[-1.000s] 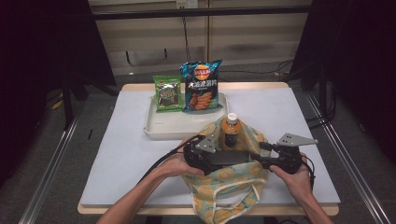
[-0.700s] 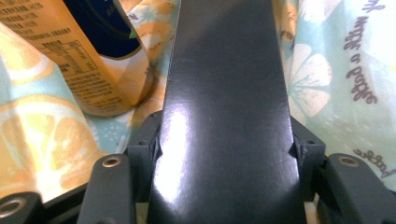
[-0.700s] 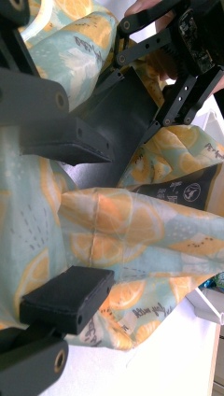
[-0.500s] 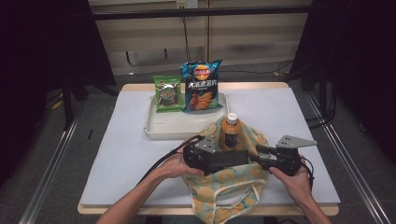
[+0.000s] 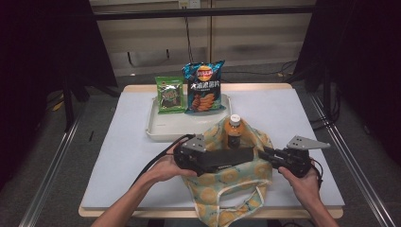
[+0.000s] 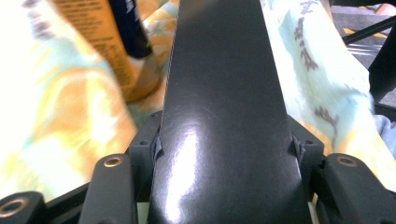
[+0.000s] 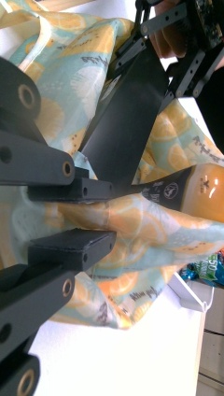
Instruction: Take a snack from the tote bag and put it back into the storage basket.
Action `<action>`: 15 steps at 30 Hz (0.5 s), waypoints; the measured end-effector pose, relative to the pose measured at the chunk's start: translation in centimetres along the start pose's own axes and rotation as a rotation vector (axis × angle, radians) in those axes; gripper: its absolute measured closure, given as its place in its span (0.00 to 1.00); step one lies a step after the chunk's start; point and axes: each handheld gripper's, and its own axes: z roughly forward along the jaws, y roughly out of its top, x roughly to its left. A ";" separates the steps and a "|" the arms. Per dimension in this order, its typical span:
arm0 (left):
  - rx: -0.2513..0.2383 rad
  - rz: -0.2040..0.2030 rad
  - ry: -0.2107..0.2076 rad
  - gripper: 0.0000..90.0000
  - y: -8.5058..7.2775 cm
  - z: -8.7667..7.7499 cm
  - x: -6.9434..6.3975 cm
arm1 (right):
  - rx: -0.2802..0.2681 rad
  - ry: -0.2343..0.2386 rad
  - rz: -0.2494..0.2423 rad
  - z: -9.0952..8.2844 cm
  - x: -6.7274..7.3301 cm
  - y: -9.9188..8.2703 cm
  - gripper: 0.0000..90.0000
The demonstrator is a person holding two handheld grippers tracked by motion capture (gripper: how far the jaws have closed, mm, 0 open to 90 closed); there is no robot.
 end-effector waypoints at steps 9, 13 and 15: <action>-0.101 -0.043 -0.006 0.48 -0.5 -2.8 0.5 | -0.026 -0.008 0.010 -0.6 0.0 0.3 0.97; -0.124 -0.051 -0.001 0.48 -0.3 -3.2 0.6 | -0.015 -0.002 0.018 -0.6 -0.1 0.2 1.00; -0.138 -0.055 -0.005 0.48 -0.1 -3.3 0.6 | -0.009 0.002 0.005 -0.5 -0.2 0.1 1.00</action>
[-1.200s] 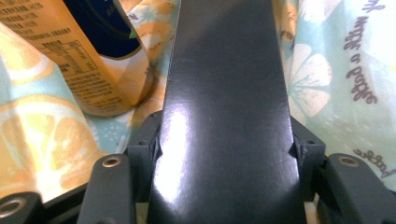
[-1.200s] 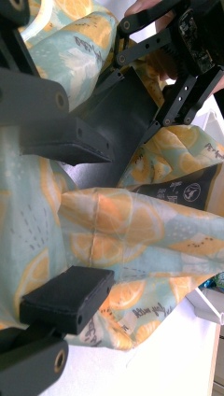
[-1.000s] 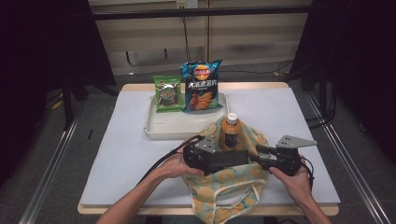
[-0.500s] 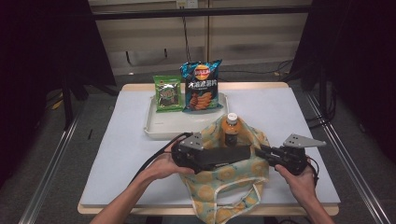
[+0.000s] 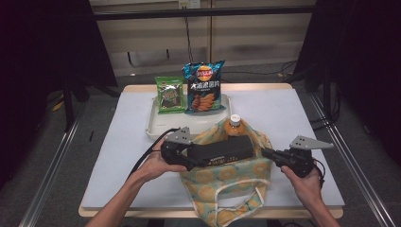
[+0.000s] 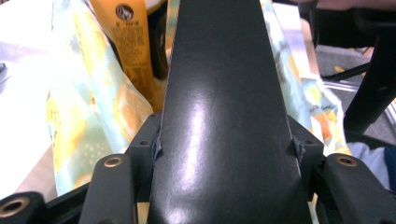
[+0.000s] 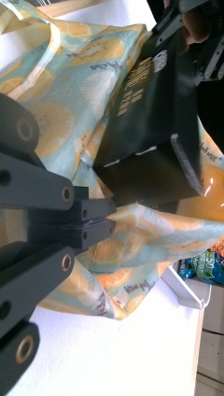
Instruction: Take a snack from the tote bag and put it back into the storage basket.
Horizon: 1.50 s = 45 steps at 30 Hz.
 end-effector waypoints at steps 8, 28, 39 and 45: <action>-0.041 0.011 -0.014 0.48 1.5 -0.2 -0.2 | 0.014 0.017 -0.018 0.2 0.2 -0.2 0.94; -0.076 -0.005 -0.043 0.48 2.7 -2.2 0.2 | -0.021 0.009 -0.018 -0.5 0.9 0.1 0.31; -0.086 0.015 -0.035 0.48 2.7 -4.0 0.3 | -0.034 -0.039 -0.012 -1.6 2.0 -0.6 0.12; -0.118 -0.024 -0.021 0.48 2.5 -5.0 1.0 | -0.042 -0.040 -0.003 -2.4 1.9 -1.7 0.07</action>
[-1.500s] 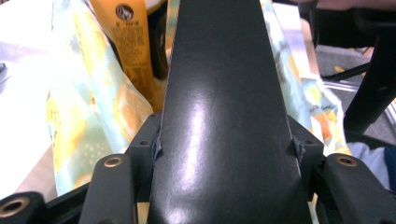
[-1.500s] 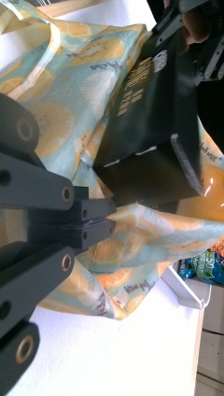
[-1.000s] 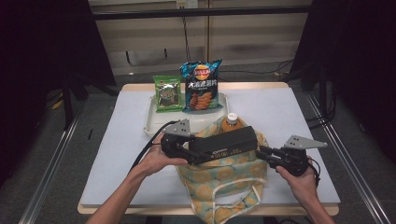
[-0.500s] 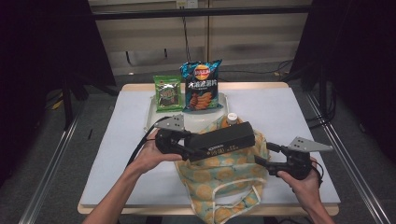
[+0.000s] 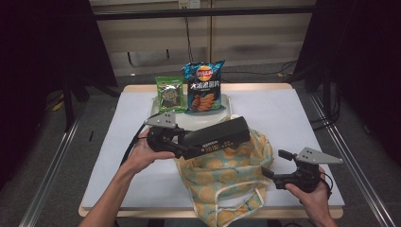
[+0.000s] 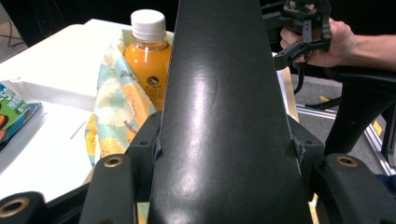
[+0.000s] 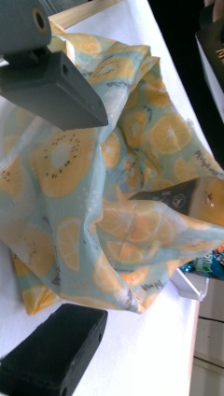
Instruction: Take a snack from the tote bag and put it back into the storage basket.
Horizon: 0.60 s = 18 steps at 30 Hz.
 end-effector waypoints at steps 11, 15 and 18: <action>-0.007 0.000 0.008 0.48 1.0 -1.6 0.4 | -0.036 -0.007 0.023 -0.6 -0.3 -0.5 0.03; -0.010 0.011 0.026 0.48 1.7 -2.6 0.6 | -0.035 -0.005 0.020 -0.6 -0.3 -0.6 0.03; -0.012 0.011 0.032 0.48 1.8 -3.0 1.0 | -0.034 -0.003 0.020 -0.5 -0.3 -0.6 0.02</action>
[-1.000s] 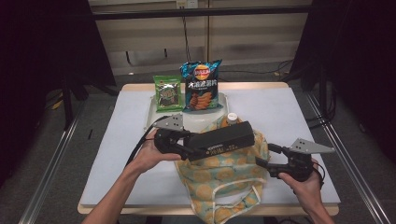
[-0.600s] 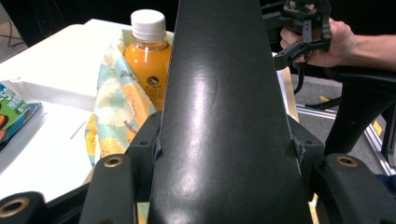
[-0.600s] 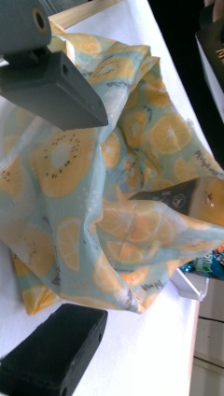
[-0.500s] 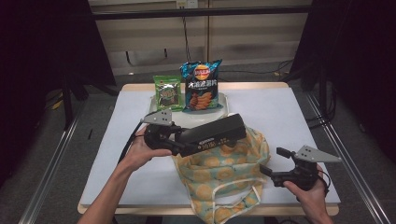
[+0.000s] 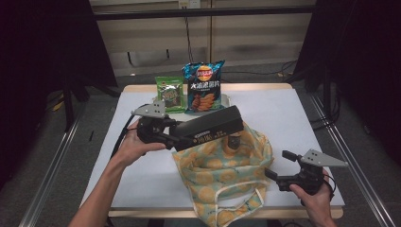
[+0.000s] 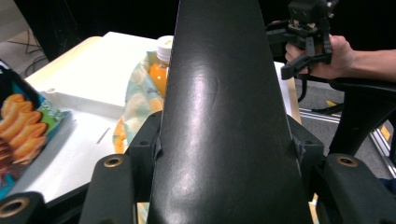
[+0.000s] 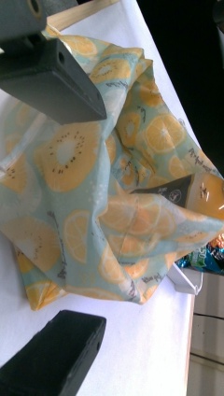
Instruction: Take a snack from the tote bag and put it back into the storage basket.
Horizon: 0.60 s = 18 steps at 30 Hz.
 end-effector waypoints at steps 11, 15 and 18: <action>-0.017 -0.021 0.061 0.48 0.5 -2.4 2.2 | 0.011 0.023 -0.009 0.6 0.1 -0.1 0.02; 0.002 -0.017 0.077 0.48 0.5 -2.7 3.0 | -0.001 0.057 -0.013 0.4 0.1 -0.1 0.00; 0.019 -0.020 0.097 0.48 0.4 -2.7 3.5 | -0.001 0.058 -0.013 0.4 0.1 -0.1 0.00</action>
